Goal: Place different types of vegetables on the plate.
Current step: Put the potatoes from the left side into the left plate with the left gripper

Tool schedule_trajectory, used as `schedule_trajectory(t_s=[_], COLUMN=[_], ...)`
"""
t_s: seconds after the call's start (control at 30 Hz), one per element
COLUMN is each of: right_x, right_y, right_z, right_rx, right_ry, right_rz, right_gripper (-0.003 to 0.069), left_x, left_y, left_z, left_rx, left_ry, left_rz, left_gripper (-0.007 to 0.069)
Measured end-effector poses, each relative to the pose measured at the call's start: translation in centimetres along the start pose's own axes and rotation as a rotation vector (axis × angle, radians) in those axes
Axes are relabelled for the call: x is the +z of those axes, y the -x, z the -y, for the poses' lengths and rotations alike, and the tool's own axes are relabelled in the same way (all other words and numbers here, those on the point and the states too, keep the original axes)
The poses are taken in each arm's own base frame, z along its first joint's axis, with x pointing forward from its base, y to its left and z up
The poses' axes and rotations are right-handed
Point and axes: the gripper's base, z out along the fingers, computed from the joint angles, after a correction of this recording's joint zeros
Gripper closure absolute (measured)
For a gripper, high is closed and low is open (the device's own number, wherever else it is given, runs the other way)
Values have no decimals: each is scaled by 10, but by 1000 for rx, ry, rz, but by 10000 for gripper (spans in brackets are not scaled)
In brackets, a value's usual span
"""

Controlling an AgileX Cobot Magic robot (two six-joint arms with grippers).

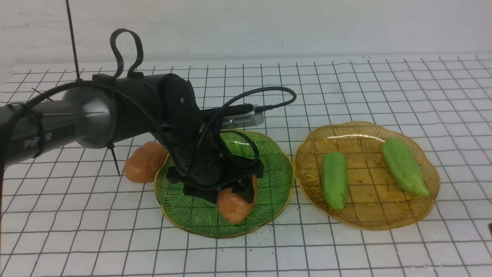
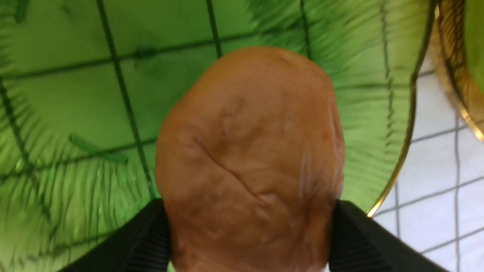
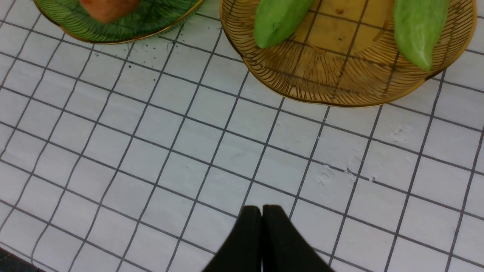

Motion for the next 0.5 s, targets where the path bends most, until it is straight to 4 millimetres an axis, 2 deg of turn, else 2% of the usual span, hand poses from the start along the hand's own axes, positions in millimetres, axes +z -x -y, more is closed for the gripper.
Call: schedule_trajectory(t_s=[0.3, 0.5], right_x=[0, 0], right_y=[0, 0], right_z=[0, 0], right_rx=[0, 0], right_ry=[0, 0], right_rz=[1, 1], right_gripper=[665, 665], left_x=[-1, -7], left_y=[3, 11], left_z=[1, 1], left_rx=[1, 10], left_ry=[-5, -3], left_rz=[32, 57], left_gripper=[55, 51])
